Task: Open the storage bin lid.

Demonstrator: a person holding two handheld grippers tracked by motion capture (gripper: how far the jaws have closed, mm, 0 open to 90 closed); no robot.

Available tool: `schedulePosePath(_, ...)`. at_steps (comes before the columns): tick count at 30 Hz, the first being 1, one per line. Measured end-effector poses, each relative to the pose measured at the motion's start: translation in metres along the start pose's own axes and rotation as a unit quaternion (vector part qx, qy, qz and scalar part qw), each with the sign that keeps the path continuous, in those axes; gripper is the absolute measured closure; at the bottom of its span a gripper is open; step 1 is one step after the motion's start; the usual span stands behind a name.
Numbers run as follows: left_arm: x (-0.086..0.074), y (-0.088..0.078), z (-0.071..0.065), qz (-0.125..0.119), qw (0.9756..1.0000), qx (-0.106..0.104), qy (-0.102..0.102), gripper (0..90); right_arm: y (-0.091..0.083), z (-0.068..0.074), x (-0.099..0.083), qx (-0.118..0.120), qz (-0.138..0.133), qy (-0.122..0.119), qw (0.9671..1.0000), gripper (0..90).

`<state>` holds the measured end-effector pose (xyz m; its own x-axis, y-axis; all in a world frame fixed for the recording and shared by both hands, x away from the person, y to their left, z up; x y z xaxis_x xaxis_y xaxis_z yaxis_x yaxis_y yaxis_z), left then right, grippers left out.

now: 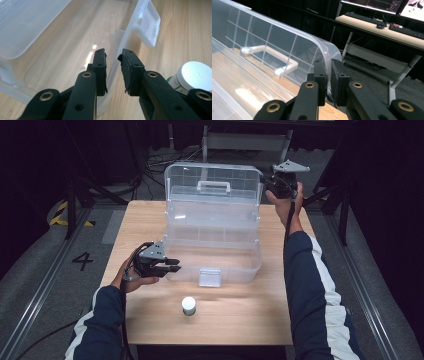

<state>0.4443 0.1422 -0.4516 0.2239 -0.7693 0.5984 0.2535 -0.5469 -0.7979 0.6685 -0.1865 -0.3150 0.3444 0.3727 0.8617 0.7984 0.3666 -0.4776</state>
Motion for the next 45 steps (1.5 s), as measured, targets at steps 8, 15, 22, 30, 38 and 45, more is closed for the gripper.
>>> schedulePosePath(8,0.000,0.000,0.000,0.000,1.0000,0.000,0.000,74.4,0.005,-0.002,0.000,-0.006,0.006,-0.004,1.0000,84.0)
schedulePosePath(15,0.000,0.000,0.000,0.000,1.0000,-0.001,0.000,74.4,0.010,-0.003,0.002,-0.008,0.013,-0.003,0.9999,84.0)
schedulePosePath(22,0.000,0.000,0.000,-0.001,1.0000,-0.001,-0.001,74.4,0.020,-0.007,0.001,-0.006,0.015,0.005,0.9999,84.0)
schedulePosePath(30,0.000,0.001,0.000,-0.006,1.0000,-0.005,-0.003,74.5,0.028,-0.010,0.001,-0.006,0.018,0.010,0.9998,84.0)
schedulePosePath(38,0.000,0.001,0.000,-0.006,1.0000,-0.005,-0.003,74.5,0.035,-0.013,-0.001,-0.005,0.026,0.014,0.9996,84.0)
schedulePosePath(45,0.000,0.001,0.000,-0.008,0.9999,-0.007,-0.001,74.6,0.040,-0.013,-0.001,-0.014,0.033,0.011,0.9993,84.0)
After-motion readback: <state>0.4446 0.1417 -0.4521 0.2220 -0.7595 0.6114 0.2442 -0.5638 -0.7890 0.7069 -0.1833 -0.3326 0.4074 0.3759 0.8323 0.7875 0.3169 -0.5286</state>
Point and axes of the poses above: each handheld gripper's, and its own axes: y roughly forward along the jaws, x roughly out of its top, z roughly to its left, the point moved 8 cm from there along y, roughly forward along the jaws, and after that the axes turned 12 degrees about z, right-handed, at the moved point
